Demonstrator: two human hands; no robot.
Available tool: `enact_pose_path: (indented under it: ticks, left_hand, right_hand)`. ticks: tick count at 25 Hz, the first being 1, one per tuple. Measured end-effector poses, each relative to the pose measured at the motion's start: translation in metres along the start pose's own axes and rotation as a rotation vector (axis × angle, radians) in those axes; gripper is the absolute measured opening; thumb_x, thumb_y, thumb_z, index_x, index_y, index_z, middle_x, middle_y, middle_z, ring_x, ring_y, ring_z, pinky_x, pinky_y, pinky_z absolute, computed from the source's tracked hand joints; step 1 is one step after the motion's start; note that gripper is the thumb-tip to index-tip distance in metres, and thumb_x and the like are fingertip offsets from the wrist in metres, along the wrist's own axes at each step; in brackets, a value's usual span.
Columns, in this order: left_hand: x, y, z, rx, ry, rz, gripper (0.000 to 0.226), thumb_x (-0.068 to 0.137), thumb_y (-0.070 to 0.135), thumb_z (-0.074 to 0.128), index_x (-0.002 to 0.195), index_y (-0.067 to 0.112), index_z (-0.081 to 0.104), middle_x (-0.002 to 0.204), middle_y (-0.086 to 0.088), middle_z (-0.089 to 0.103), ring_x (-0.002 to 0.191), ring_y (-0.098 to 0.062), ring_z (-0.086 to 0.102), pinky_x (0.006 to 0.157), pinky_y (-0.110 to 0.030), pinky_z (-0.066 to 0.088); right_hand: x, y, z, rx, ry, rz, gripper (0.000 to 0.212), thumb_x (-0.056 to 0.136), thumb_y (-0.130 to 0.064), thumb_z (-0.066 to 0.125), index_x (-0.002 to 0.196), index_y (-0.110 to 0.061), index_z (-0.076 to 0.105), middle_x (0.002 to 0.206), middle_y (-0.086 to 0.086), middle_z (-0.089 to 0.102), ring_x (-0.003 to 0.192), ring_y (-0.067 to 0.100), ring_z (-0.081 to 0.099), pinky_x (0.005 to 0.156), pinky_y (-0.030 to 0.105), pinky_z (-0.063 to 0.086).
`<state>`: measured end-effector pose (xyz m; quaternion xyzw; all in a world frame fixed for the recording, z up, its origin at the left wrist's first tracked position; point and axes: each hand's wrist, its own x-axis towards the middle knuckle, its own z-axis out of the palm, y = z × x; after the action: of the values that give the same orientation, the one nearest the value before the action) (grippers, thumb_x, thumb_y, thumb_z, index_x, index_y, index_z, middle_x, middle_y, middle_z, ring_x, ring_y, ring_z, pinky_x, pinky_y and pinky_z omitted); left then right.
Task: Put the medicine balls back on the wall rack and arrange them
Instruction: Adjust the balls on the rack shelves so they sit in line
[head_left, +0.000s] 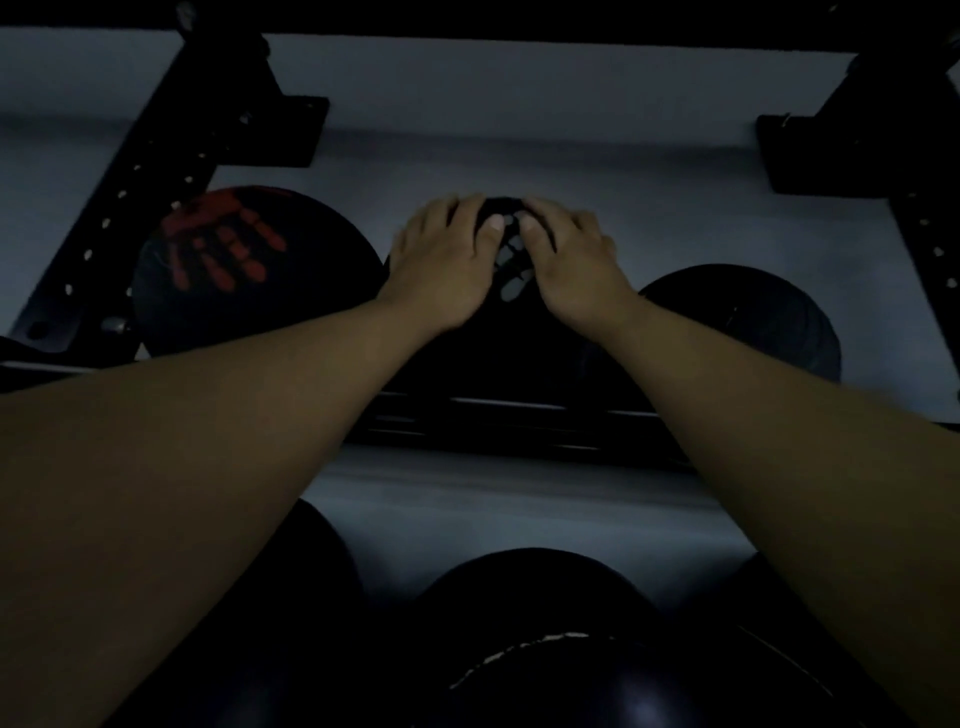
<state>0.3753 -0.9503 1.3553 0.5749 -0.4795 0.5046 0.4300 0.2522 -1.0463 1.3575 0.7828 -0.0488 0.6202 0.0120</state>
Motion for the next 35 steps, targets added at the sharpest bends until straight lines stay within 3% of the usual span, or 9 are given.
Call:
enact_pose_path:
  ticks: [6,10,12,17,20,24,28,31,35]
  left_hand:
    - [-0.007,-0.002,-0.012,-0.017,-0.1,0.025,0.062,0.109,0.053,0.021,0.166,0.026,0.018,0.174,-0.008,0.019,0.159,-0.032,0.016,0.129,-0.05,0.013]
    - [-0.013,-0.019,-0.043,0.019,-0.188,0.1,0.06,0.108,0.054,0.032,0.163,0.032,0.027,0.169,-0.004,0.031,0.154,-0.031,0.027,0.126,-0.053,0.022]
    - [-0.02,-0.033,-0.059,0.071,-0.176,0.108,0.056,0.107,0.053,0.035,0.16,0.034,0.035,0.164,-0.004,0.04,0.151,-0.029,0.034,0.123,-0.054,0.026]
    - [-0.03,-0.099,-0.11,0.216,-0.107,0.031,0.05,0.105,0.051,0.041,0.151,0.032,0.046,0.16,-0.003,0.044,0.15,-0.029,0.034,0.121,-0.049,0.025]
    - [-0.034,-0.152,-0.136,0.202,-0.063,-0.012,0.049,0.106,0.049,0.04,0.151,0.032,0.047,0.161,-0.006,0.043,0.15,-0.032,0.033,0.12,-0.049,0.023]
    - [-0.042,-0.226,-0.162,0.13,-0.093,-0.114,0.053,0.104,0.052,0.044,0.155,0.036,0.041,0.162,-0.008,0.037,0.149,-0.037,0.032,0.123,-0.054,0.027]
    - [-0.048,-0.258,-0.155,-0.124,-0.172,-0.078,0.063,0.105,0.052,0.045,0.162,0.036,0.026,0.161,-0.014,0.031,0.148,-0.034,0.037,0.119,-0.035,0.031]
    - [-0.05,-0.26,-0.143,-0.173,-0.117,-0.056,0.063,0.106,0.054,0.041,0.163,0.038,0.023,0.161,-0.013,0.028,0.148,-0.04,0.031,0.121,-0.047,0.029]
    - [-0.051,-0.258,-0.139,-0.158,-0.113,-0.046,0.062,0.107,0.054,0.035,0.164,0.037,0.017,0.167,-0.012,0.02,0.15,-0.042,0.024,0.121,-0.052,0.025]
  right_hand:
    - [-0.006,-0.004,0.001,-0.007,0.021,0.037,0.053,0.11,-0.049,0.026,0.161,-0.037,0.03,0.171,0.009,0.024,0.158,0.028,0.019,0.128,0.053,0.015]
    - [-0.005,-0.026,-0.002,-0.104,0.067,0.074,0.046,0.108,-0.042,0.034,0.152,-0.031,0.044,0.158,0.013,0.039,0.144,0.036,0.036,0.12,0.05,0.028]
    - [-0.007,-0.042,0.005,-0.161,0.085,0.033,0.043,0.105,-0.039,0.04,0.145,-0.027,0.052,0.15,0.014,0.045,0.139,0.036,0.039,0.113,0.048,0.031]
    - [0.003,-0.106,0.054,-0.189,0.029,-0.019,0.045,0.102,-0.04,0.043,0.145,-0.03,0.052,0.152,0.013,0.047,0.143,0.036,0.04,0.126,0.052,0.018]
    - [0.01,-0.14,0.094,-0.138,-0.007,-0.055,0.047,0.103,-0.042,0.044,0.147,-0.029,0.051,0.152,0.014,0.046,0.142,0.035,0.042,0.123,0.049,0.026]
    - [0.012,-0.185,0.167,-0.068,-0.109,-0.036,0.056,0.103,-0.051,0.044,0.156,-0.034,0.039,0.163,0.014,0.031,0.149,0.038,0.029,0.123,0.053,0.027]
    - [0.004,-0.189,0.198,-0.084,-0.047,0.02,0.065,0.103,-0.059,0.04,0.162,-0.043,0.019,0.175,0.014,0.003,0.161,0.034,0.002,0.129,0.057,0.007]
    - [0.0,-0.181,0.196,-0.079,-0.035,0.008,0.064,0.103,-0.06,0.04,0.162,-0.046,0.018,0.175,0.012,0.001,0.161,0.032,0.0,0.13,0.055,0.006]
    - [-0.001,-0.188,0.193,-0.115,-0.065,0.05,0.066,0.104,-0.059,0.039,0.163,-0.046,0.014,0.175,0.011,-0.003,0.161,0.032,-0.001,0.13,0.052,0.004]
